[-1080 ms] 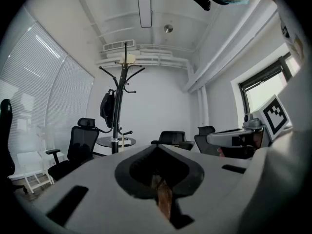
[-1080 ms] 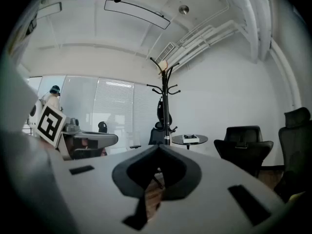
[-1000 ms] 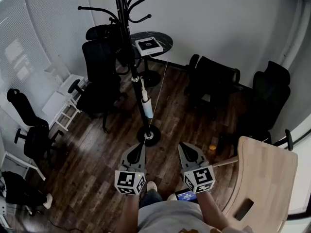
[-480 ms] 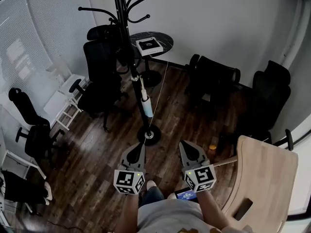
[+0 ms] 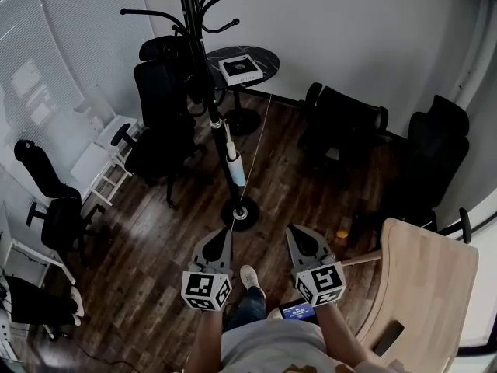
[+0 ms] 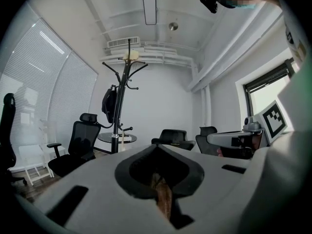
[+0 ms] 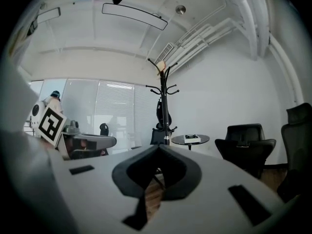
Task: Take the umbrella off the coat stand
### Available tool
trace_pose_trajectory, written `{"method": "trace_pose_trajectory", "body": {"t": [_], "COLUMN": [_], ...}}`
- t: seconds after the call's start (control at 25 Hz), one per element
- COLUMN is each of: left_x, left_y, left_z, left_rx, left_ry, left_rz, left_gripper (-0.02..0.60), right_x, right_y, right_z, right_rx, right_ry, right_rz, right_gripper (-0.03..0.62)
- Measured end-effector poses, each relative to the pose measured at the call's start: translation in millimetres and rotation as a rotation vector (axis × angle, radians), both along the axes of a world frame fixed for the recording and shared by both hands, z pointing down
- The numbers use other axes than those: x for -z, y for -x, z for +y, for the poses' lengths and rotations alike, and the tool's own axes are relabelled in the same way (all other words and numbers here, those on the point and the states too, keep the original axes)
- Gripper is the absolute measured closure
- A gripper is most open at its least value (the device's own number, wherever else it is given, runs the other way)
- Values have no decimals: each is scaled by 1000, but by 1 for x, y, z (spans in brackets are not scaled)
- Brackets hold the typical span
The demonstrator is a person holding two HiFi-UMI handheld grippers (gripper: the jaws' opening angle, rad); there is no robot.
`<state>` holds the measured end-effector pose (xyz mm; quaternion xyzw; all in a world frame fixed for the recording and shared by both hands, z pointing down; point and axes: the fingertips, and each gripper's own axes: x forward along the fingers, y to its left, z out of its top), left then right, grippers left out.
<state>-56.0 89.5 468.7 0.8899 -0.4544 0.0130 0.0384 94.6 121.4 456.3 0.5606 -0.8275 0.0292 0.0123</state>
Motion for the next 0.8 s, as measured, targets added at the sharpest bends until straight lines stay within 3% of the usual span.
{"method": "trace_pose_trajectory", "body": {"t": [0.4, 0.8], "left_x": [-15, -19], "left_y": [9, 11], "left_z": [-69, -179], "left_rx": [37, 24], "left_ry": [41, 66], "left_rz": [50, 85], "left_gripper": [561, 561], "right_x": [-18, -21], "right_y": [4, 12], "right_z": [-62, -172], "right_rx": [24, 22], "right_ry": [51, 87], "right_rz": [8, 42], "right_gripper": [585, 585]}}
